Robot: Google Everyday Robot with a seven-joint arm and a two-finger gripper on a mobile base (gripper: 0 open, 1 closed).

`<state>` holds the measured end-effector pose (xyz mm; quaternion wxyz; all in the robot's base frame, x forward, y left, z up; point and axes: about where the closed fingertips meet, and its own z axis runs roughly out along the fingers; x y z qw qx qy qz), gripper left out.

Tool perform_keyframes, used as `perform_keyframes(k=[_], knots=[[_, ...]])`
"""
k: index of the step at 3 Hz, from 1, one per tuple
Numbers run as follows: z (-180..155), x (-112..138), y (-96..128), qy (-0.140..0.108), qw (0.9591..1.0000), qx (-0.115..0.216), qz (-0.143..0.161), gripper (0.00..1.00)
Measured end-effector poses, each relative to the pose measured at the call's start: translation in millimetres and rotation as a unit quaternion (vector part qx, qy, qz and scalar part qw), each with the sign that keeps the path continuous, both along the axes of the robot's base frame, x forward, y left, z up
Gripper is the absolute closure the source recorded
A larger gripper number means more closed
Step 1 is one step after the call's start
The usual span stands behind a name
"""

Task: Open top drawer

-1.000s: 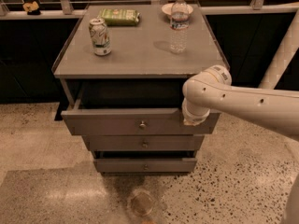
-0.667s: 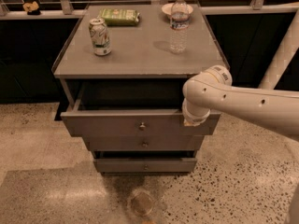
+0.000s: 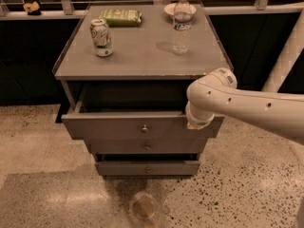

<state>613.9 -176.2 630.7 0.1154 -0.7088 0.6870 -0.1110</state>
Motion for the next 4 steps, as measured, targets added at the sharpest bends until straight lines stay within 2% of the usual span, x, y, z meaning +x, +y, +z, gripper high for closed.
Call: perform_keyframes(k=[4], knots=[[-2.2, -7.8, 0.3, 0.000, 1.0000, 0.005, 0.007, 1.00]])
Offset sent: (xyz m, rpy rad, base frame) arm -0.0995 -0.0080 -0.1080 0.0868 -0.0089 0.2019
